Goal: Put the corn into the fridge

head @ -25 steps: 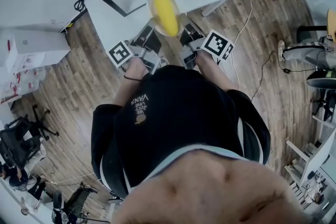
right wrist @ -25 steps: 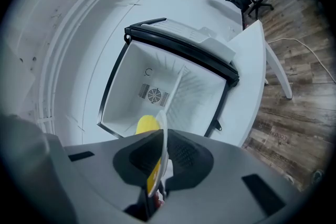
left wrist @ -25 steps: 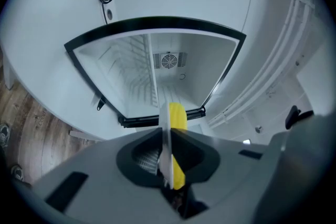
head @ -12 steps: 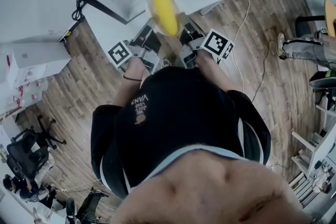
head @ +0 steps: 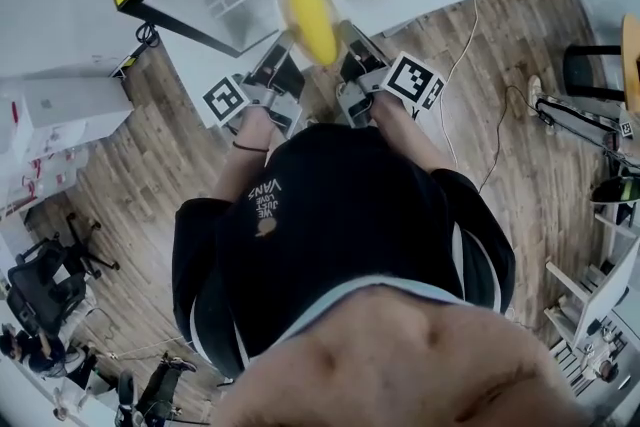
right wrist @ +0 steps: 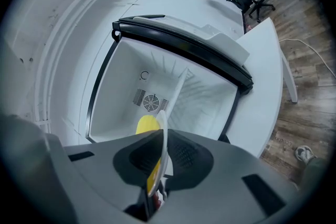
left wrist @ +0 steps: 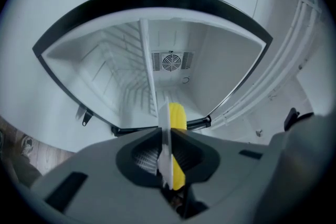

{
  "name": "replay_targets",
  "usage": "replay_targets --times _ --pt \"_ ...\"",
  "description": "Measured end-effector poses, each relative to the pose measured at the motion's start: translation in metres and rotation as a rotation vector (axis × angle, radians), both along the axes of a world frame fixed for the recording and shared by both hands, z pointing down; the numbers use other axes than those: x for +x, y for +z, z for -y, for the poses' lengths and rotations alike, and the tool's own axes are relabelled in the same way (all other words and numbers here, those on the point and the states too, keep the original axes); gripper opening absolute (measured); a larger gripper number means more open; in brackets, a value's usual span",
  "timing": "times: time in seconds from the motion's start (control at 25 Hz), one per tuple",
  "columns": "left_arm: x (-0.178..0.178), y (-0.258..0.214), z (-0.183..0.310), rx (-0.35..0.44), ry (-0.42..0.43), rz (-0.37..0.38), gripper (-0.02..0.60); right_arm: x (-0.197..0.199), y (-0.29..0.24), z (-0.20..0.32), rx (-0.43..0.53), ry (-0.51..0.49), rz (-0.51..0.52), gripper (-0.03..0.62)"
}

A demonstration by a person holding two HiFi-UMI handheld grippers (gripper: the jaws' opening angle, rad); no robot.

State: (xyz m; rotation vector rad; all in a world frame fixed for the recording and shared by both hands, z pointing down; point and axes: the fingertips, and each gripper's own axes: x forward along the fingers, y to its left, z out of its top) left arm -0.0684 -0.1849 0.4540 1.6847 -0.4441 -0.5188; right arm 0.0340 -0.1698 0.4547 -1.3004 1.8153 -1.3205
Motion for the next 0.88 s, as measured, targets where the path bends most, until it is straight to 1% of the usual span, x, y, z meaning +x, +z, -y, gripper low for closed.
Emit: replay_targets --times 0.12,0.24,0.36,0.44,0.6,0.88 --pt "0.006 -0.003 0.009 0.007 -0.012 -0.005 0.052 0.006 -0.003 0.010 0.004 -0.010 -0.001 0.026" --pt "0.010 -0.004 0.017 0.012 -0.027 -0.006 0.052 0.013 -0.001 0.017 -0.016 -0.017 -0.009 0.026" --pt "0.015 -0.004 0.026 0.015 -0.041 -0.003 0.052 0.016 -0.005 0.030 0.013 -0.041 0.000 0.026" --pt "0.018 -0.005 0.032 0.015 -0.052 -0.002 0.052 0.019 -0.005 0.037 0.015 -0.052 0.002 0.026" --pt "0.021 -0.005 0.046 0.014 -0.073 -0.004 0.052 0.025 0.000 0.051 -0.021 -0.060 -0.013 0.026" --pt "0.025 -0.001 0.061 -0.002 -0.103 -0.012 0.052 0.026 -0.002 0.072 0.010 -0.094 0.010 0.026"
